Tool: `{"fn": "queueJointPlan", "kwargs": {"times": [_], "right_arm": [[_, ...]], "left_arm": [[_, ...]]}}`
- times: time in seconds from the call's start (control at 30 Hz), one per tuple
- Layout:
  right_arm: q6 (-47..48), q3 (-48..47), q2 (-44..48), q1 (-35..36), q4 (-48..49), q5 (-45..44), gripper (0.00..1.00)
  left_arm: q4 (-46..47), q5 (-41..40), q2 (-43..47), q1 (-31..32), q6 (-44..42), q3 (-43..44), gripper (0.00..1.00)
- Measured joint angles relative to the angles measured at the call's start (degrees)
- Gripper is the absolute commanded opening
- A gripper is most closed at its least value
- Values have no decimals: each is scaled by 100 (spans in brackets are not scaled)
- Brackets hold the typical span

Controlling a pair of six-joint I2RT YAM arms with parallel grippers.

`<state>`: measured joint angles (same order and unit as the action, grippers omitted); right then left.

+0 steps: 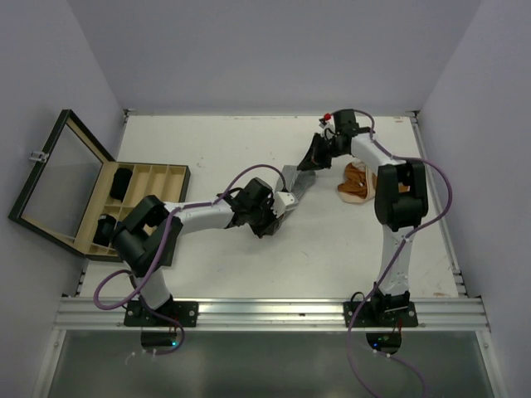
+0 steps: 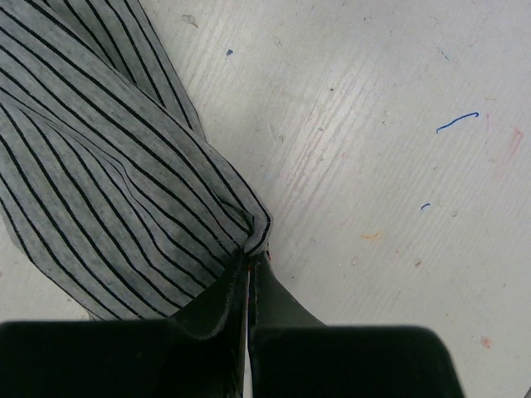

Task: Roll the underwear
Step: Fold the underwear

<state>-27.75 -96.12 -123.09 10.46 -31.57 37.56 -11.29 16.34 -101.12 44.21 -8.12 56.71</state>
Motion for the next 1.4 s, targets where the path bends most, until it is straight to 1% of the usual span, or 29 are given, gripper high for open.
{"fn": "queueJointPlan", "kwargs": {"times": [0.4,0.53,0.8,1.07,1.1,1.13,1.2,1.23,1.3,1.33,1.4], "right_arm": [[507,9,120,-177,-688,-560,0],[584,96,125,-240,-787,-669,0],[654,131,133,-260,-820,-601,0],[498,-35,-92,-181,-654,-155,0],[461,-59,-122,-149,-632,-120,2],[424,-90,-151,-94,-605,-90,9],[361,-221,-216,52,-614,-59,14],[330,-308,-245,133,-603,-55,20],[286,-490,-313,313,-592,-55,20],[271,-579,-350,389,-581,-55,24],[234,-728,-437,544,-562,-55,27]], "left_arm": [[37,59,0,-33,0,-33,0],[37,63,0,-35,0,-33,0],[37,83,0,-42,0,-33,0],[37,98,0,-52,2,-35,0],[37,103,0,-55,2,-35,0],[37,105,0,-59,2,-35,0],[37,107,0,-59,2,-35,0],[37,109,-2,-59,2,-35,0],[37,109,-2,-59,2,-35,0],[37,111,-2,-59,2,-35,0],[37,114,-2,-59,2,-35,0]]}}
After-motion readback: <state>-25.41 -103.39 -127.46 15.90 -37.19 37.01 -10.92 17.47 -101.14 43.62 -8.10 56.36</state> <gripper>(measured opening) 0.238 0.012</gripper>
